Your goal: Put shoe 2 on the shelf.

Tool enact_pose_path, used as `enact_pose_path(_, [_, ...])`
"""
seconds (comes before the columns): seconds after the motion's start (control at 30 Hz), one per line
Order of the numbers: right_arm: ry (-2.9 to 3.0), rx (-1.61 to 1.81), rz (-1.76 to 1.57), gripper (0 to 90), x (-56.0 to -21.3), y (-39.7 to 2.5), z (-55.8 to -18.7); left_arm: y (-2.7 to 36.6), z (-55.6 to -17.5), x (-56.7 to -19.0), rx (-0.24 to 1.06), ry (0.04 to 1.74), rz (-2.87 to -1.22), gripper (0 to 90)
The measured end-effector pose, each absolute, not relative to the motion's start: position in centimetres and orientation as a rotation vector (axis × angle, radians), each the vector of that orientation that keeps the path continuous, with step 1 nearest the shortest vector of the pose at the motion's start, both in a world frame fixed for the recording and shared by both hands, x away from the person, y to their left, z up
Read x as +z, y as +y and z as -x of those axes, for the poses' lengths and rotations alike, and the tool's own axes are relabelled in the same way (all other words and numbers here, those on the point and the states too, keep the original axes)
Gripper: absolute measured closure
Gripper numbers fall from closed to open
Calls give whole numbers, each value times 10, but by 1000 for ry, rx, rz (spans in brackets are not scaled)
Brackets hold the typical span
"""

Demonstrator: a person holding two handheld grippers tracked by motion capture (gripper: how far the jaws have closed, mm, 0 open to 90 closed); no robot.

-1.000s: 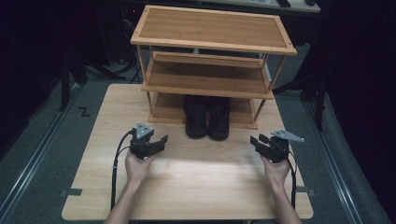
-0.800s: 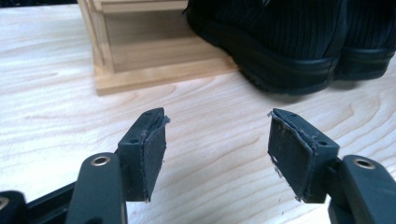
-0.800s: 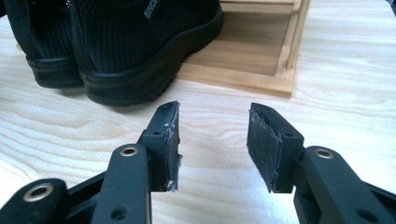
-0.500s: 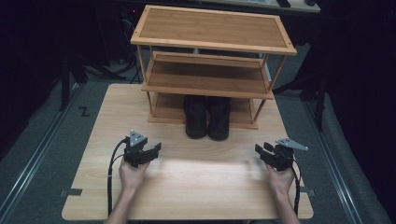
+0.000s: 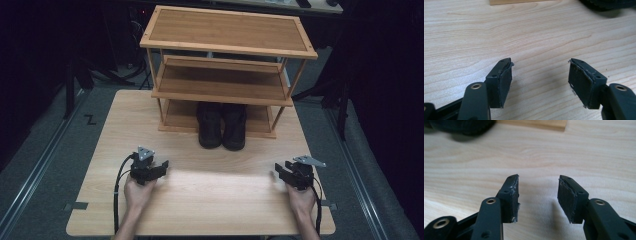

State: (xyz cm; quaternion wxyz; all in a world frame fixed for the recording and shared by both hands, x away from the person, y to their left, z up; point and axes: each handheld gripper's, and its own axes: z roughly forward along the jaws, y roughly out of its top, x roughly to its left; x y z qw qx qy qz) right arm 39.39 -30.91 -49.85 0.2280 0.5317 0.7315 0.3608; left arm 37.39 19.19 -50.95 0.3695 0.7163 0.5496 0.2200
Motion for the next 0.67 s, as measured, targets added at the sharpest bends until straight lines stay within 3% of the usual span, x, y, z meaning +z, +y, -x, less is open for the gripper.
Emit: enact_pose_path(0.67, [2022, 871, -1460, 415, -506, -313, -391, 182, -373, -513, 625, 1411, -1913, 307])
